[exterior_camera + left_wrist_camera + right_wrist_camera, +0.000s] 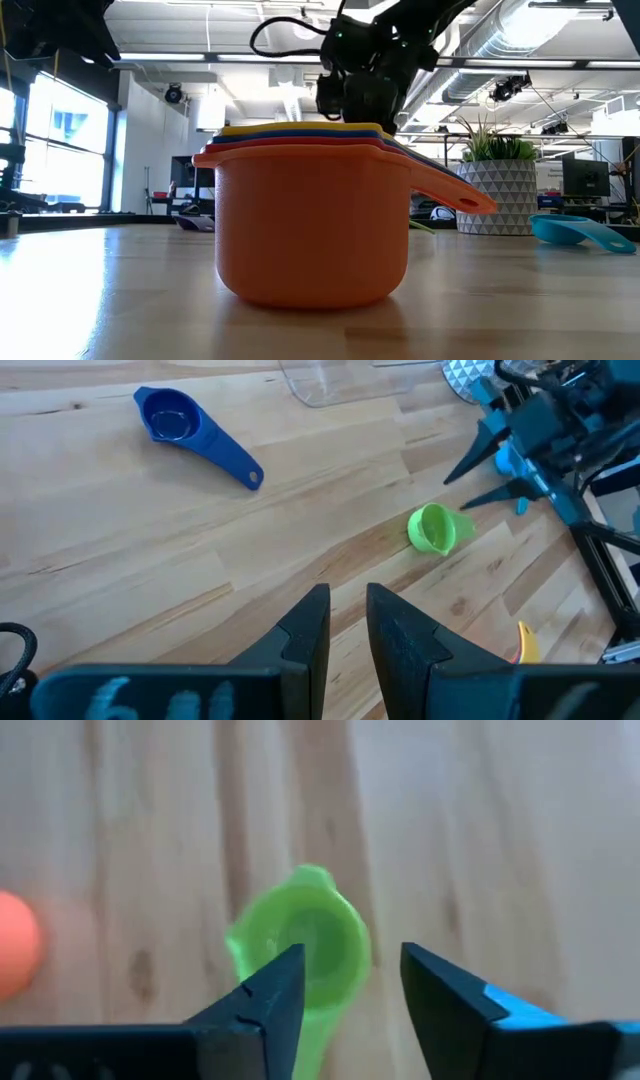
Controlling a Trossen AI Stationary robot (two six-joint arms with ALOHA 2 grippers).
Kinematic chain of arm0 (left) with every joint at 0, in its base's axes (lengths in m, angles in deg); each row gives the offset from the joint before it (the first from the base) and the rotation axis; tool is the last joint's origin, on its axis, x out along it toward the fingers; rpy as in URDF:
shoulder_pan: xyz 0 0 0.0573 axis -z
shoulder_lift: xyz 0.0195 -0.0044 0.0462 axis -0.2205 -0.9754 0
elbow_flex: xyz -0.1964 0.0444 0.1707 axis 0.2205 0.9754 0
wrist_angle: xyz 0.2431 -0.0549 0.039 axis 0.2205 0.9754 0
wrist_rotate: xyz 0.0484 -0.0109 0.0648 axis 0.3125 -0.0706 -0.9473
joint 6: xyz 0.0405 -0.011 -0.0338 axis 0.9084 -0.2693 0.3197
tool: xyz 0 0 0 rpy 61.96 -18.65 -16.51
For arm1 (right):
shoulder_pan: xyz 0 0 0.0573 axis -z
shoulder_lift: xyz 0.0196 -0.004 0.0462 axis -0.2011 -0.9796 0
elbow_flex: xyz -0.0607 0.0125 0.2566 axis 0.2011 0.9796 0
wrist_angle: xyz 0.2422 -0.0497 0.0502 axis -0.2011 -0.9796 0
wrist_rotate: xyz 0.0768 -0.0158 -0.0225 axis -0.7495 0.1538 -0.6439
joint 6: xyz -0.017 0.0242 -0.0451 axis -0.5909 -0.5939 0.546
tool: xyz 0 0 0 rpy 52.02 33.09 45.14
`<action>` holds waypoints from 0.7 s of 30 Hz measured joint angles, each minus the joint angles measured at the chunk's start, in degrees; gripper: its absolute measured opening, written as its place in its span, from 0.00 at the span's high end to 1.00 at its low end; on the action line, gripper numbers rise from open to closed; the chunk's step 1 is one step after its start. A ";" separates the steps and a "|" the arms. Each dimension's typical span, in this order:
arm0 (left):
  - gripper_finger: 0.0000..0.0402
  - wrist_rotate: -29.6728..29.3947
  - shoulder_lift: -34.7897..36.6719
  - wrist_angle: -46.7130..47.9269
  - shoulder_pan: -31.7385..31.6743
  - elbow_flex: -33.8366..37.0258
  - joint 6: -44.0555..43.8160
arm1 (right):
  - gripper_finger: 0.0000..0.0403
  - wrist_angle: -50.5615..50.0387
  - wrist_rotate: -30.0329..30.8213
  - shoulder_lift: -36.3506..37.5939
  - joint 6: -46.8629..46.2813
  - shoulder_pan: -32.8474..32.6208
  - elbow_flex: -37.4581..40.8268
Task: Nest measuring cups in basket
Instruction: Stack the green measuring cup on top of the yellow measuring cup
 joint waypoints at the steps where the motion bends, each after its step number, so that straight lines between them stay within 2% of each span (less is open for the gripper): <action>1: 0.85 0.01 0.00 0.01 0.00 0.00 0.00 | 0.59 0.18 -0.47 -0.15 0.13 -0.22 0.14; 9: 0.85 -0.35 0.00 0.15 0.02 0.00 0.02 | 0.58 0.73 4.09 -2.32 2.81 -2.19 0.33; 13: 0.85 -0.42 -0.04 0.32 0.02 0.00 0.04 | 0.58 1.42 8.39 -3.15 3.23 -2.52 0.33; 21: 0.85 -0.82 -0.07 0.33 0.02 0.00 0.11 | 0.61 0.99 8.34 -4.68 3.25 -2.48 0.29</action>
